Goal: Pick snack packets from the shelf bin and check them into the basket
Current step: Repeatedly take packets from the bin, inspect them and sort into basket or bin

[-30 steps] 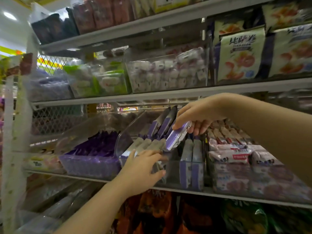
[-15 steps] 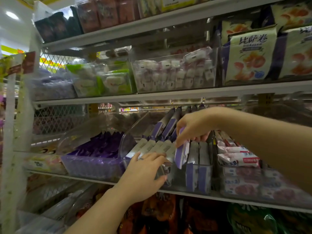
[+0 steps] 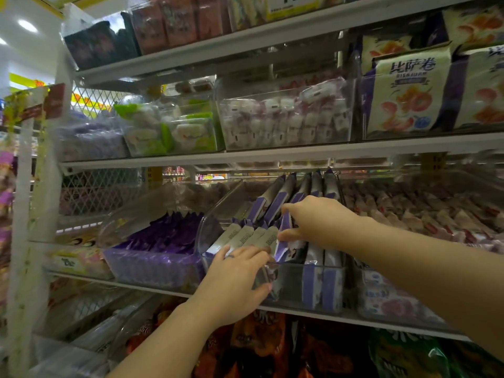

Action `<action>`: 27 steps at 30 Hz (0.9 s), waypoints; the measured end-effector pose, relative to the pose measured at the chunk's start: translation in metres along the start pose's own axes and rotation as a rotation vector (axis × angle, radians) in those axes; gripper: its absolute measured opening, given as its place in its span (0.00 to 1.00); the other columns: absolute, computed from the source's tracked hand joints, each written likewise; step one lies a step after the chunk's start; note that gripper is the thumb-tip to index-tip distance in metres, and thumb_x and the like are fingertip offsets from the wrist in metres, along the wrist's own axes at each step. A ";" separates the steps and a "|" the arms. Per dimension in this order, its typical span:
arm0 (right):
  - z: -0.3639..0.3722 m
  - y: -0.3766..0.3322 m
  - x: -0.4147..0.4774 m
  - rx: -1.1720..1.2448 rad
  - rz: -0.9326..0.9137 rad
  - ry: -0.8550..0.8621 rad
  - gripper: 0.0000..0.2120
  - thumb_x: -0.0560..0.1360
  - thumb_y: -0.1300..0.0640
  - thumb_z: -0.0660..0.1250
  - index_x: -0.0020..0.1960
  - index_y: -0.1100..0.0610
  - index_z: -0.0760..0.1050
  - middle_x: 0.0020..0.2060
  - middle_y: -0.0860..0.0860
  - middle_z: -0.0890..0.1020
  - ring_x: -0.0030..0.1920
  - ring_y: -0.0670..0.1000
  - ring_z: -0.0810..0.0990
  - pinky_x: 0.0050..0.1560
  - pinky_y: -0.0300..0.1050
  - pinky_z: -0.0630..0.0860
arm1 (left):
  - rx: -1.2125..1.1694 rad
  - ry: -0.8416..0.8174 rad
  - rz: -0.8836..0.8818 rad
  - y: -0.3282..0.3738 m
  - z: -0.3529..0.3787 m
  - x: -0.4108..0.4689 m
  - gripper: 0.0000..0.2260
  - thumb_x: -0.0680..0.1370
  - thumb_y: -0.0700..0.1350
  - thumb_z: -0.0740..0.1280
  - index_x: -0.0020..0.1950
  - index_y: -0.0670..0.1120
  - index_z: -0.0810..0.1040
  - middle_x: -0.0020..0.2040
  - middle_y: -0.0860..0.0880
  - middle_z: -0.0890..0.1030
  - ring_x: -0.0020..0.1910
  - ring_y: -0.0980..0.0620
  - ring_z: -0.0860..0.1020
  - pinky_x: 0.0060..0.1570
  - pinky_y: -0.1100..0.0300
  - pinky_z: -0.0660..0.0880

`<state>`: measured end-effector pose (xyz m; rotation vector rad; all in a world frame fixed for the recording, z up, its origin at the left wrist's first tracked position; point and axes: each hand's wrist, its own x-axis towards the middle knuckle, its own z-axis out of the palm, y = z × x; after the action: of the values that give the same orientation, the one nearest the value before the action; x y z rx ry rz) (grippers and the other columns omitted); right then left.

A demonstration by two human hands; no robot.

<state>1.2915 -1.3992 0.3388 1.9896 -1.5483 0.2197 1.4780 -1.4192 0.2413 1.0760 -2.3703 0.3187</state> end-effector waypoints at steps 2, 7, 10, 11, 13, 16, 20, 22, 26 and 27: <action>0.005 -0.007 -0.005 -0.077 -0.063 -0.041 0.26 0.74 0.38 0.64 0.66 0.52 0.68 0.50 0.53 0.80 0.49 0.54 0.80 0.42 0.47 0.75 | -0.011 -0.003 0.006 0.000 -0.001 0.000 0.18 0.78 0.59 0.61 0.68 0.62 0.66 0.73 0.62 0.64 0.73 0.60 0.60 0.75 0.50 0.47; 0.003 -0.008 -0.011 0.224 -0.114 -0.331 0.24 0.78 0.37 0.55 0.59 0.53 0.77 0.45 0.50 0.82 0.43 0.49 0.80 0.47 0.46 0.78 | -0.075 -0.006 -0.025 0.000 -0.003 0.000 0.18 0.78 0.59 0.62 0.67 0.61 0.67 0.72 0.64 0.66 0.72 0.62 0.62 0.75 0.54 0.46; -0.015 0.003 -0.011 0.328 -0.169 -0.348 0.15 0.80 0.47 0.60 0.55 0.54 0.80 0.45 0.48 0.84 0.44 0.47 0.81 0.49 0.44 0.78 | -0.165 0.012 -0.076 0.002 -0.008 0.000 0.20 0.78 0.59 0.62 0.69 0.61 0.65 0.70 0.64 0.68 0.70 0.62 0.65 0.76 0.51 0.49; -0.019 0.008 -0.012 0.313 -0.200 -0.365 0.11 0.79 0.51 0.62 0.55 0.52 0.81 0.46 0.44 0.84 0.45 0.44 0.81 0.50 0.42 0.78 | -0.206 0.024 -0.080 0.004 -0.009 0.000 0.22 0.78 0.59 0.63 0.70 0.62 0.62 0.70 0.65 0.67 0.70 0.62 0.64 0.76 0.49 0.50; -0.022 0.014 -0.015 0.269 -0.250 -0.432 0.10 0.78 0.56 0.64 0.56 0.47 0.81 0.41 0.36 0.80 0.42 0.38 0.78 0.43 0.33 0.74 | -0.306 0.067 -0.051 0.012 -0.011 0.000 0.23 0.78 0.57 0.63 0.71 0.66 0.59 0.70 0.67 0.64 0.71 0.65 0.61 0.76 0.48 0.53; -0.014 0.016 -0.013 0.197 -0.269 -0.465 0.15 0.76 0.59 0.67 0.58 0.45 0.79 0.37 0.34 0.72 0.37 0.36 0.72 0.37 0.31 0.66 | -0.254 0.069 0.020 0.024 -0.009 0.002 0.19 0.79 0.55 0.62 0.68 0.66 0.64 0.68 0.69 0.65 0.70 0.67 0.60 0.77 0.46 0.45; -0.009 0.014 -0.010 0.143 -0.288 -0.462 0.13 0.75 0.59 0.67 0.57 0.47 0.80 0.42 0.38 0.75 0.38 0.39 0.73 0.37 0.32 0.68 | -0.115 0.006 0.031 0.023 -0.004 0.004 0.15 0.80 0.54 0.60 0.67 0.62 0.69 0.68 0.65 0.67 0.69 0.63 0.64 0.76 0.46 0.41; -0.011 0.014 -0.010 0.160 -0.295 -0.483 0.11 0.77 0.60 0.65 0.56 0.49 0.81 0.48 0.43 0.81 0.44 0.42 0.77 0.44 0.34 0.74 | -0.122 0.017 0.028 0.021 -0.004 0.005 0.13 0.80 0.53 0.60 0.64 0.62 0.71 0.67 0.66 0.68 0.68 0.64 0.65 0.75 0.48 0.41; -0.017 0.009 -0.004 0.154 -0.296 -0.459 0.11 0.79 0.58 0.62 0.58 0.51 0.80 0.52 0.47 0.82 0.50 0.47 0.79 0.53 0.41 0.76 | -0.135 0.027 0.045 0.018 -0.004 0.004 0.12 0.80 0.52 0.60 0.63 0.62 0.71 0.67 0.66 0.68 0.66 0.65 0.66 0.75 0.51 0.43; -0.021 0.010 -0.001 0.161 -0.284 -0.425 0.11 0.79 0.58 0.61 0.59 0.52 0.79 0.51 0.47 0.82 0.49 0.47 0.80 0.52 0.39 0.76 | -0.137 0.028 0.047 0.017 -0.004 0.004 0.13 0.79 0.53 0.61 0.64 0.62 0.71 0.67 0.67 0.68 0.66 0.65 0.66 0.75 0.51 0.44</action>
<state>1.2867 -1.3884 0.3584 2.4736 -1.5030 -0.2138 1.4648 -1.4093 0.2464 0.9483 -2.3579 0.1837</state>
